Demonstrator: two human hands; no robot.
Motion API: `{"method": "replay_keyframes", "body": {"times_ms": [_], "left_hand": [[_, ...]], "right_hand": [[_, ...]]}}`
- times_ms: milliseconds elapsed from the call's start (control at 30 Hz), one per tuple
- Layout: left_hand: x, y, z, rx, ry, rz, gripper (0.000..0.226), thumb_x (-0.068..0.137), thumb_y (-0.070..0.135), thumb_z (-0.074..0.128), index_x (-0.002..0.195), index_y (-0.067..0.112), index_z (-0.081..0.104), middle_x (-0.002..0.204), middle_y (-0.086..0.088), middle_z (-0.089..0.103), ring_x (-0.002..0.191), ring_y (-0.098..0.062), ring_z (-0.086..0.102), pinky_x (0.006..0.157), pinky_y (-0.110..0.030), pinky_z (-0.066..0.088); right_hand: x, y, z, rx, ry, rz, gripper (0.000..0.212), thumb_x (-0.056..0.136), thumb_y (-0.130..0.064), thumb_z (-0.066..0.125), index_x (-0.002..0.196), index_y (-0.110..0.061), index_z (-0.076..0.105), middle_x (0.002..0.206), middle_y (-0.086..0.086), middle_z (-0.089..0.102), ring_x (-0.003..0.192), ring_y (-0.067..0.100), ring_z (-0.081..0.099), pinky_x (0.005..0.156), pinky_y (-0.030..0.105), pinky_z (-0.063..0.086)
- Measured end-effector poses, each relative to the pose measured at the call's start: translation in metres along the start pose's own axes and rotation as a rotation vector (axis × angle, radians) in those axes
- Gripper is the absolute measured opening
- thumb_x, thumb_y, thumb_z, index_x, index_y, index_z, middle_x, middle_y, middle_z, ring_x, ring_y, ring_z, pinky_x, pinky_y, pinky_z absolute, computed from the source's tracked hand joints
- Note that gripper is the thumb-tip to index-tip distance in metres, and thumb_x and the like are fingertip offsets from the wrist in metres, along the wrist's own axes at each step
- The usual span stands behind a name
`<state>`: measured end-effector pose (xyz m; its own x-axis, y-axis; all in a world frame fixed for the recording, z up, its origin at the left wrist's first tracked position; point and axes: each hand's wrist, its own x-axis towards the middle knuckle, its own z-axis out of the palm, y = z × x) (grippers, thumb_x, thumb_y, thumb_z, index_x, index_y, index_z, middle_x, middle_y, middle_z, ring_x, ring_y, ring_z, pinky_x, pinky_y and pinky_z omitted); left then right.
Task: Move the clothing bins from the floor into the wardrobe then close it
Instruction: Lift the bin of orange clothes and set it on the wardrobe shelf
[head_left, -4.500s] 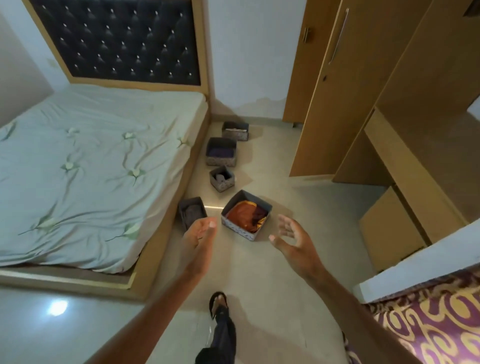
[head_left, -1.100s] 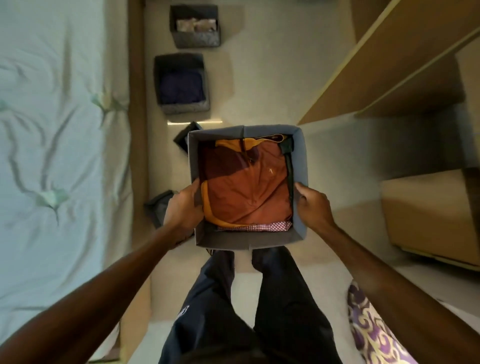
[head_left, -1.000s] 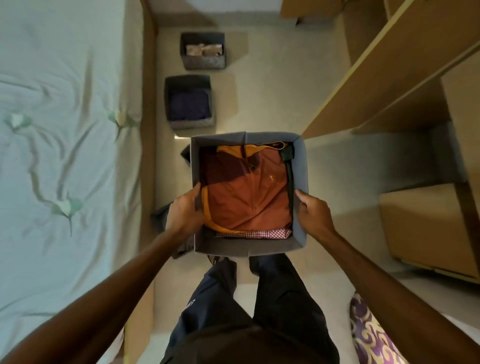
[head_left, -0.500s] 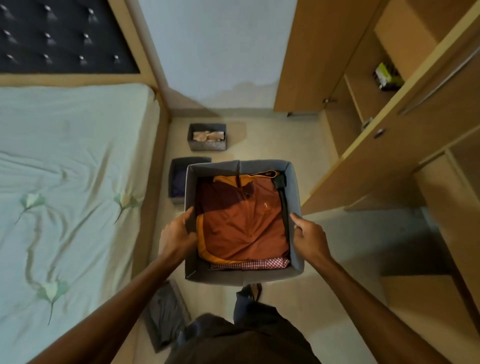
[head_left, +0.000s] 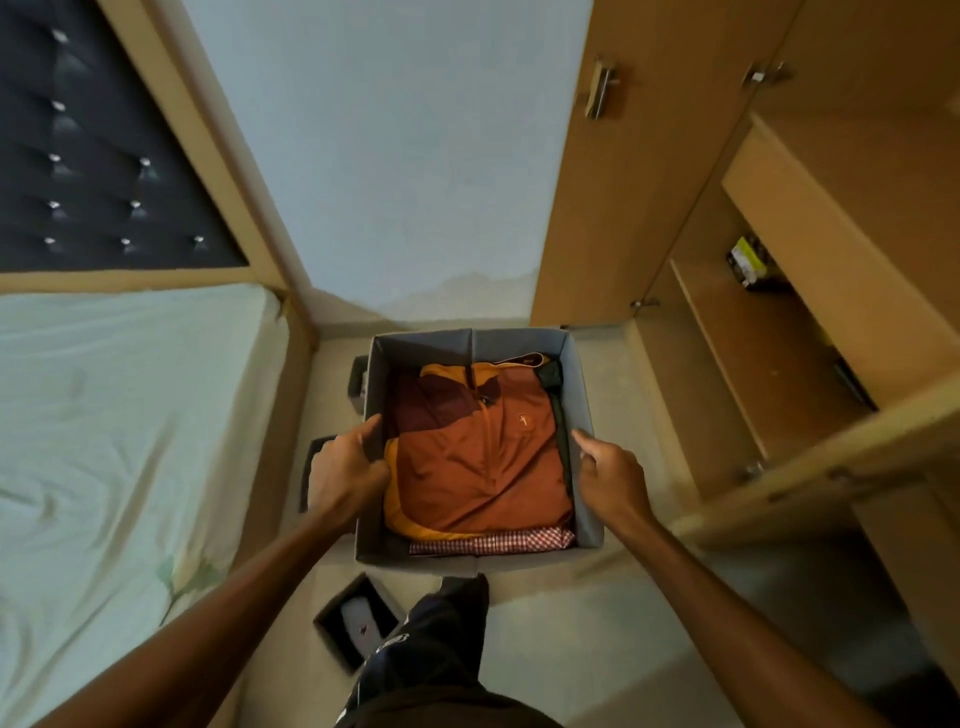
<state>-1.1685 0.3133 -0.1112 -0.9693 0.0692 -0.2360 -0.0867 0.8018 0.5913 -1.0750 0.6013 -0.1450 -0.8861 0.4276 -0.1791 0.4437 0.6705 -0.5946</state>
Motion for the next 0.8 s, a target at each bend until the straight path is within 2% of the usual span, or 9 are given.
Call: {"method": "replay_keyframes", "body": {"times_ms": [67, 167, 267, 367, 433, 600, 667, 733, 800], "left_hand": [[0.045, 0.028, 0.001, 0.012, -0.033, 0.028, 0.069, 0.075, 0.008, 0.061, 0.141, 0.024, 0.048, 0.119, -0.013, 0.069, 0.096, -0.028, 0.068, 0.078, -0.030, 0.052], [0.132, 0.079, 0.004, 0.048, -0.103, 0.095, 0.066, 0.077, 0.014, 0.061, 0.141, 0.028, 0.048, 0.124, -0.010, 0.067, 0.099, -0.027, 0.067, 0.085, -0.035, 0.054], [0.205, 0.135, 0.007, 0.081, -0.163, 0.186, 0.061, 0.077, 0.028, 0.060, 0.136, 0.037, 0.050, 0.114, -0.007, 0.071, 0.096, -0.028, 0.068, 0.082, -0.043, 0.057], [0.266, 0.196, 0.022, 0.120, -0.204, 0.310, 0.052, 0.082, 0.020, 0.062, 0.133, 0.031, 0.055, 0.111, -0.010, 0.071, 0.098, -0.033, 0.067, 0.085, -0.041, 0.056], [0.303, 0.234, 0.038, 0.176, -0.220, 0.391, 0.049, 0.083, 0.025, 0.061, 0.131, 0.034, 0.056, 0.115, -0.010, 0.070, 0.101, -0.033, 0.066, 0.085, -0.041, 0.055], [0.378, 0.337, 0.095, 0.283, -0.356, 0.639, 0.035, 0.085, 0.029, 0.057, 0.119, 0.036, 0.057, 0.103, -0.006, 0.072, 0.090, -0.032, 0.068, 0.075, -0.037, 0.056], [0.396, 0.383, 0.119, 0.294, -0.384, 0.730, 0.035, 0.086, 0.031, 0.057, 0.120, 0.038, 0.057, 0.105, -0.007, 0.072, 0.092, -0.034, 0.067, 0.077, -0.038, 0.055], [0.410, 0.424, 0.138, 0.250, -0.426, 0.765, 0.043, 0.086, 0.035, 0.057, 0.129, 0.038, 0.054, 0.115, -0.005, 0.069, 0.100, -0.034, 0.065, 0.082, -0.037, 0.053], [0.422, 0.466, 0.157, 0.186, -0.526, 0.800, 0.048, 0.085, 0.040, 0.057, 0.133, 0.038, 0.052, 0.117, -0.001, 0.067, 0.101, -0.031, 0.065, 0.084, -0.037, 0.054]], "right_hand": [[0.041, -0.004, -0.007, -0.010, 0.024, 0.012, 0.044, 0.095, -0.007, 0.041, 0.137, -0.016, 0.050, 0.124, 0.012, 0.065, 0.094, 0.030, 0.067, 0.078, 0.027, 0.049], [0.109, -0.015, -0.027, 0.010, 0.094, 0.095, 0.046, 0.094, -0.005, 0.041, 0.138, -0.016, 0.048, 0.129, 0.012, 0.062, 0.099, 0.029, 0.067, 0.084, 0.035, 0.056], [0.160, -0.021, -0.048, 0.049, 0.151, 0.220, 0.046, 0.095, -0.005, 0.041, 0.140, -0.015, 0.046, 0.133, 0.011, 0.059, 0.103, 0.029, 0.066, 0.083, 0.031, 0.053], [0.204, -0.021, -0.071, 0.108, 0.237, 0.328, 0.045, 0.096, -0.006, 0.042, 0.140, -0.014, 0.046, 0.136, 0.011, 0.057, 0.111, 0.028, 0.063, 0.091, 0.033, 0.053], [0.229, -0.014, -0.088, 0.126, 0.291, 0.397, 0.044, 0.096, -0.007, 0.043, 0.139, -0.016, 0.047, 0.135, 0.011, 0.058, 0.114, 0.029, 0.061, 0.094, 0.037, 0.052], [0.284, 0.024, -0.141, 0.159, 0.422, 0.563, 0.044, 0.096, -0.007, 0.042, 0.138, -0.017, 0.049, 0.135, 0.012, 0.058, 0.117, 0.029, 0.059, 0.097, 0.041, 0.050], [0.301, 0.042, -0.165, 0.179, 0.489, 0.621, 0.044, 0.096, -0.006, 0.041, 0.138, -0.016, 0.048, 0.136, 0.011, 0.057, 0.119, 0.029, 0.058, 0.097, 0.038, 0.049], [0.313, 0.058, -0.188, 0.174, 0.529, 0.657, 0.044, 0.096, -0.006, 0.041, 0.139, -0.015, 0.048, 0.135, 0.011, 0.057, 0.113, 0.029, 0.061, 0.088, 0.033, 0.049], [0.323, 0.077, -0.210, 0.175, 0.589, 0.688, 0.045, 0.095, -0.006, 0.041, 0.139, -0.016, 0.048, 0.131, 0.013, 0.061, 0.089, 0.024, 0.064, 0.070, 0.027, 0.046]]}}
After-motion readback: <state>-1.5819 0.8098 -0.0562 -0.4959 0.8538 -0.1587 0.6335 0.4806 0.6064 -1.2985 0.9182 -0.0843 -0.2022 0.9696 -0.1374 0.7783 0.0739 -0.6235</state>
